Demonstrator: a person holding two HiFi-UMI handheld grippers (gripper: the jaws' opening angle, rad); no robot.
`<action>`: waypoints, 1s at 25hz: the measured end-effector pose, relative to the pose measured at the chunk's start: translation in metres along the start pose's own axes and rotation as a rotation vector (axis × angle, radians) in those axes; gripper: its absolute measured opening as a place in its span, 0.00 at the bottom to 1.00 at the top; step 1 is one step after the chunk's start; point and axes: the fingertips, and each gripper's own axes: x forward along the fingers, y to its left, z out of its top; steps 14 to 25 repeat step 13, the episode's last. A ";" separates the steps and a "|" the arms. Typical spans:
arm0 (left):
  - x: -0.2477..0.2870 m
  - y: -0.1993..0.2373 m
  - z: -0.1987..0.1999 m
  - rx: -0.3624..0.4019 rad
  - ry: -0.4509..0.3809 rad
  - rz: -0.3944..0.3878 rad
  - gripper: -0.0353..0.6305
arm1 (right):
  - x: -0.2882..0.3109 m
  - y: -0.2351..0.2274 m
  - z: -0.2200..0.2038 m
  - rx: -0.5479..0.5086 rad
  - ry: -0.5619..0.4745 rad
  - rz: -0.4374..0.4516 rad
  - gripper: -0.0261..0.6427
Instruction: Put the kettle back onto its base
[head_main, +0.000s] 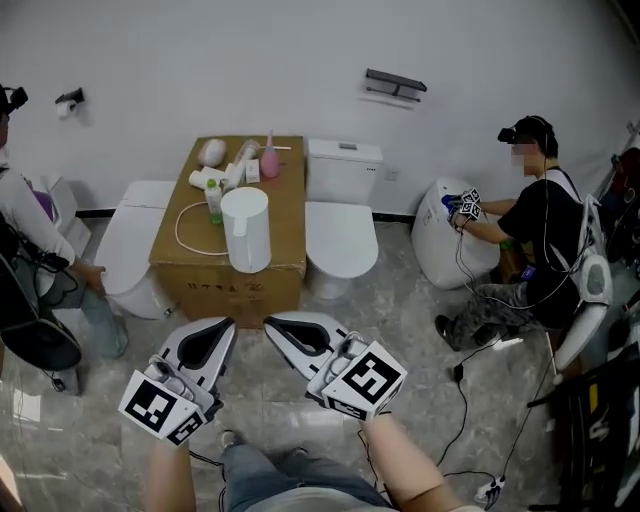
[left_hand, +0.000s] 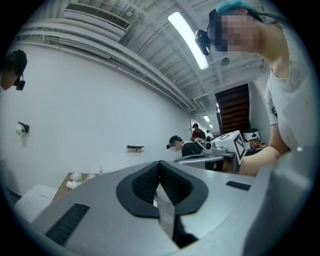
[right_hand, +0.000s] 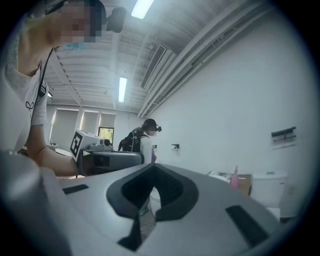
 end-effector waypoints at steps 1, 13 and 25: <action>-0.002 -0.006 0.003 0.004 -0.003 -0.005 0.07 | -0.003 0.004 0.004 -0.003 -0.005 0.002 0.05; -0.054 -0.025 0.019 -0.005 -0.009 -0.044 0.07 | 0.004 0.064 0.029 -0.024 -0.034 -0.011 0.05; -0.054 -0.025 0.019 -0.005 -0.009 -0.044 0.07 | 0.004 0.064 0.029 -0.024 -0.034 -0.011 0.05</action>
